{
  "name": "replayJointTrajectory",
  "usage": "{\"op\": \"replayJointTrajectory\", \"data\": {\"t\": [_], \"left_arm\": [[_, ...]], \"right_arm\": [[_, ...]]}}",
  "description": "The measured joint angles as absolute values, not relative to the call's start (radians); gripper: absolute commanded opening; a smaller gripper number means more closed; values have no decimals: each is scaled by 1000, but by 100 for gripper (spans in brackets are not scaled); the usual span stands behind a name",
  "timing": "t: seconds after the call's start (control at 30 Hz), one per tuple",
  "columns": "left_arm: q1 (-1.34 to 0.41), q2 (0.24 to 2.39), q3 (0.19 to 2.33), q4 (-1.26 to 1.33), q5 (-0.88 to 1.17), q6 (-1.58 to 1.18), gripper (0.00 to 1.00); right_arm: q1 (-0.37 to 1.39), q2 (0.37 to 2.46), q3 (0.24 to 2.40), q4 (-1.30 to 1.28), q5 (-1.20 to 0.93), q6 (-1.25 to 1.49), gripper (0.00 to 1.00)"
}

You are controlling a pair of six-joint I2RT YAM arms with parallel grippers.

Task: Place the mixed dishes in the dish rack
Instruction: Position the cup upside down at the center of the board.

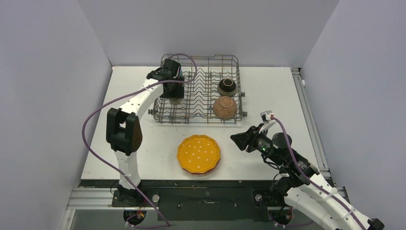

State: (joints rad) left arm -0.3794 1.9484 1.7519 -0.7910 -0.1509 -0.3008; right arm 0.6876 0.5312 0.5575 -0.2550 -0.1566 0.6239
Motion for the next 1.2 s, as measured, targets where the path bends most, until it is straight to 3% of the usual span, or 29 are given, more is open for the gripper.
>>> {"op": "replayJointTrajectory", "data": {"t": [0.7,0.97,1.2], "left_arm": [[-311,2164,1880,-835,-188,-279,1],[-305,2207,1903,-836,-203,-280,12],[-304,2228,1919,-841,-214,-279,30]], "right_arm": [[686,578,558,-231,-157,613,37],[686,591,558,-230,-157,612,37],[686,609,558,-217,-157,612,37]]}}
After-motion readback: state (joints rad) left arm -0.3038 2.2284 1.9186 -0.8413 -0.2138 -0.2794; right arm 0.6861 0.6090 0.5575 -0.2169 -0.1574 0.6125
